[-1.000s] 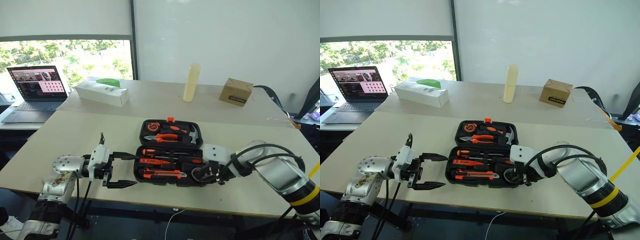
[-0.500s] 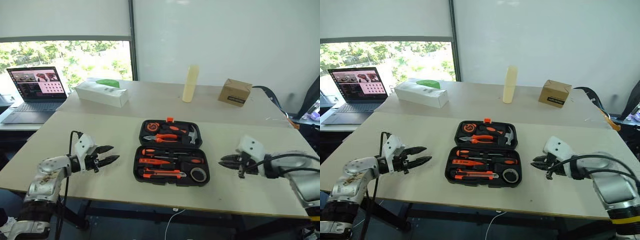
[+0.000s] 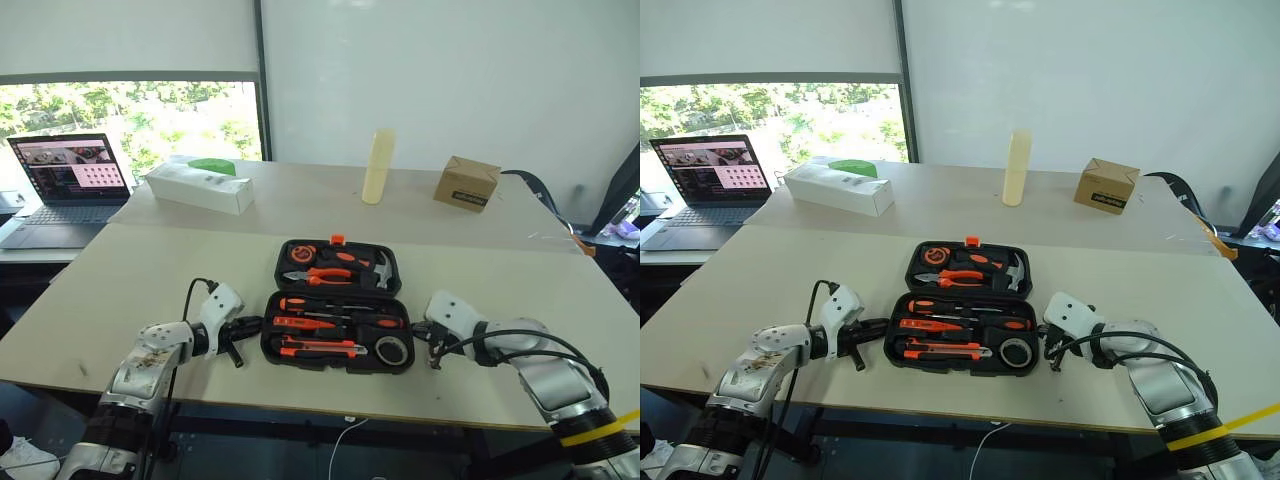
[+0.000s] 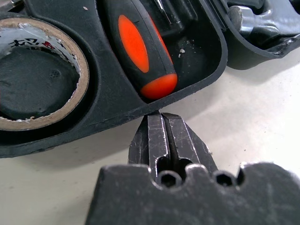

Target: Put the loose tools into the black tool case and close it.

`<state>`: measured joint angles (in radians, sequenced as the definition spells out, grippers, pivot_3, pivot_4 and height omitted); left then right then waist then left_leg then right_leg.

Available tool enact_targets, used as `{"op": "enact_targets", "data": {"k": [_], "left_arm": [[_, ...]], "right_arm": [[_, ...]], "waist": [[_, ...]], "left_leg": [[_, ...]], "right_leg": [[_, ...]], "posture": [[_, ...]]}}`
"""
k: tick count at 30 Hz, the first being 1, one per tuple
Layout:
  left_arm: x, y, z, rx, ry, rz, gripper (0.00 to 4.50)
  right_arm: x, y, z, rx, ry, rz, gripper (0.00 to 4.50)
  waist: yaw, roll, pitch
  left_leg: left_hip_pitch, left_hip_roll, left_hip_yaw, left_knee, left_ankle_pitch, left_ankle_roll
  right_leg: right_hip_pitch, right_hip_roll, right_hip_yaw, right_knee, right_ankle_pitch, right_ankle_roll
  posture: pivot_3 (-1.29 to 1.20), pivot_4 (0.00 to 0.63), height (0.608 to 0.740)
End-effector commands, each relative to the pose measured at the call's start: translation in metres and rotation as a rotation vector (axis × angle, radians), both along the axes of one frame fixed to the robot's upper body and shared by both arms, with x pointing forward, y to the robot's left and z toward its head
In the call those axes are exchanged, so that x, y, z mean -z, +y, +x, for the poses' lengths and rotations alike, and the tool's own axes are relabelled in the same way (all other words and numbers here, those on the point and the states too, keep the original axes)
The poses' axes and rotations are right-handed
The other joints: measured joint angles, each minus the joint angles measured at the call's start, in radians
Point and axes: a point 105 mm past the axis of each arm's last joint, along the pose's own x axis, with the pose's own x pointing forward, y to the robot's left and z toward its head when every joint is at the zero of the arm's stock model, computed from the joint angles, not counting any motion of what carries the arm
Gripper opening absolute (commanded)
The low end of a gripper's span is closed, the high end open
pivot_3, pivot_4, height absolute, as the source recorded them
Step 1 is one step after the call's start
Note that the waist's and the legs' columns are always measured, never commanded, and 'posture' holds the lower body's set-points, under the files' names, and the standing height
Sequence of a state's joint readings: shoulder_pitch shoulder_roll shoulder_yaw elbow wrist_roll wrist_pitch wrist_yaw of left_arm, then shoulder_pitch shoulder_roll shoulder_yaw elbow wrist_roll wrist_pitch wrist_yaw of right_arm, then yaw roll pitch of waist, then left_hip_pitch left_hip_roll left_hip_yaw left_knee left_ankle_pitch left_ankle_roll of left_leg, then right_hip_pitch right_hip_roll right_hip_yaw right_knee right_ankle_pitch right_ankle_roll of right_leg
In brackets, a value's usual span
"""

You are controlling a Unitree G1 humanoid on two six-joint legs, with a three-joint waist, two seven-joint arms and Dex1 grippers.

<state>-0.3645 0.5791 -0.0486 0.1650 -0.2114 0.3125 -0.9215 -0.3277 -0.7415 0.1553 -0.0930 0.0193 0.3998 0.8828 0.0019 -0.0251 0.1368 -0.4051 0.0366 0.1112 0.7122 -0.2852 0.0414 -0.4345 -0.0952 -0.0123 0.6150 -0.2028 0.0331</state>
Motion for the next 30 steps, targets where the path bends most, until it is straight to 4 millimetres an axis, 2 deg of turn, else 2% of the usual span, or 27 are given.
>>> {"op": "enact_targets", "data": {"k": [1,5,7,10,12,13,15,19,20,22,24,26,27,30], "left_arm": [[-0.015,-0.019,-0.007,0.103,-0.049,-0.001,0.35],[-0.010,-0.006,-0.015,0.083,-0.025,0.026,0.35],[-0.012,0.001,-0.013,0.047,-0.037,0.033,0.35],[-0.021,0.017,-0.006,-0.033,-0.035,-0.002,0.35],[-0.034,0.026,0.000,-0.079,-0.046,-0.062,0.35],[-0.039,0.028,0.000,-0.074,-0.043,-0.073,0.59],[-0.042,0.036,0.001,-0.081,0.018,-0.030,1.02],[-0.049,0.054,0.015,-0.212,0.139,-0.013,2.66],[-0.053,0.053,0.016,-0.214,0.171,-0.052,2.94],[-0.061,0.047,0.021,-0.197,0.232,-0.091,3.71],[-0.063,0.040,0.026,-0.203,0.297,-0.089,4.43],[-0.062,0.035,0.033,-0.229,0.334,-0.061,4.50],[-0.063,0.032,0.041,-0.257,0.338,-0.061,4.50],[-0.070,0.017,0.066,-0.320,0.317,-0.106,4.50]], "right_arm": [[-0.010,0.023,-0.014,-0.101,-0.009,0.009,0.00],[-0.005,0.016,-0.020,-0.072,0.012,-0.017,0.00],[-0.007,0.004,-0.016,-0.036,-0.029,-0.056,0.00],[-0.021,-0.012,-0.011,-0.026,-0.090,-0.106,0.00],[-0.037,-0.011,-0.013,-0.056,-0.101,-0.075,0.00],[-0.044,-0.011,-0.013,-0.051,-0.091,-0.044,0.00],[-0.052,-0.008,-0.017,-0.024,-0.005,0.076,0.59],[-0.068,-0.010,-0.007,0.072,0.068,0.221,1.94],[-0.072,-0.010,-0.003,0.087,0.074,0.241,2.18],[-0.086,-0.010,0.012,0.144,0.080,0.317,2.93],[-0.087,-0.014,0.025,0.232,0.131,0.285,3.66],[-0.088,-0.014,0.036,0.301,0.185,0.267,4.34],[-0.091,-0.011,0.043,0.332,0.215,0.307,4.48],[-0.091,-0.001,0.063,0.391,0.256,0.320,4.48]], "waist": [[0.000,0.000,0.000],[0.000,0.000,0.000],[0.001,0.000,0.000],[0.003,0.000,0.000],[0.004,0.000,0.000],[0.004,0.000,0.000],[0.004,-0.001,0.001],[0.001,-0.001,0.001],[0.002,-0.001,0.001],[0.001,-0.001,0.001],[0.000,-0.001,0.001],[0.000,-0.001,0.001],[0.001,-0.001,0.001],[0.000,-0.001,0.001]], "left_leg": [[0.000,0.000,0.000,0.000,0.000,0.000],[-0.001,0.000,-0.001,0.000,0.000,0.001],[-0.001,0.000,-0.001,0.000,0.000,0.001],[-0.001,0.000,-0.001,0.000,-0.001,0.001],[0.000,0.000,-0.001,0.000,-0.001,0.001],[0.000,0.000,-0.002,0.000,-0.001,0.001],[0.000,0.000,-0.002,0.000,-0.001,0.001],[0.002,0.001,-0.003,0.000,0.000,0.001],[0.001,0.000,-0.002,0.000,0.000,0.001],[0.001,0.000,-0.002,0.000,0.000,0.001],[0.001,0.000,-0.002,0.001,0.000,0.000],[-0.001,-0.001,-0.001,0.001,0.000,0.000],[-0.001,-0.001,0.000,0.001,0.001,0.000],[-0.002,-0.001,0.001,0.000,0.001,-0.001]], "right_leg": [[0.000,0.000,0.000,0.000,0.000,0.000],[0.000,0.000,0.000,-0.001,0.000,0.000],[0.000,0.000,0.000,-0.001,0.000,0.000],[0.000,-0.001,0.000,-0.001,0.000,0.000],[0.000,-0.001,0.000,0.000,0.000,0.000],[0.000,-0.001,0.000,0.000,0.000,0.000],[0.000,0.000,0.000,0.001,0.000,0.000],[0.001,0.001,0.000,0.001,0.001,-0.001],[0.001,0.001,0.000,0.002,0.001,-0.001],[0.001,0.000,0.000,0.002,0.001,-0.001],[0.000,0.001,0.000,0.002,0.001,-0.001],[-0.002,0.000,0.001,0.004,0.001,-0.001],[-0.002,0.000,0.000,0.005,0.000,-0.001],[-0.002,0.001,0.000,0.009,0.000,-0.001]], "posture": [[0.00,0.150,0.740],[0.00,0.150,0.740],[0.00,0.150,0.740],[0.00,0.150,0.740],[0.00,0.150,0.740],[0.00,0.150,0.740],[0.00,0.150,0.740],[0.00,0.150,0.740],[0.00,0.150,0.740],[0.00,0.150,0.740],[0.00,0.150,0.740],[0.00,0.150,0.740],[0.00,0.150,0.740],[0.00,0.150,0.740]]}}
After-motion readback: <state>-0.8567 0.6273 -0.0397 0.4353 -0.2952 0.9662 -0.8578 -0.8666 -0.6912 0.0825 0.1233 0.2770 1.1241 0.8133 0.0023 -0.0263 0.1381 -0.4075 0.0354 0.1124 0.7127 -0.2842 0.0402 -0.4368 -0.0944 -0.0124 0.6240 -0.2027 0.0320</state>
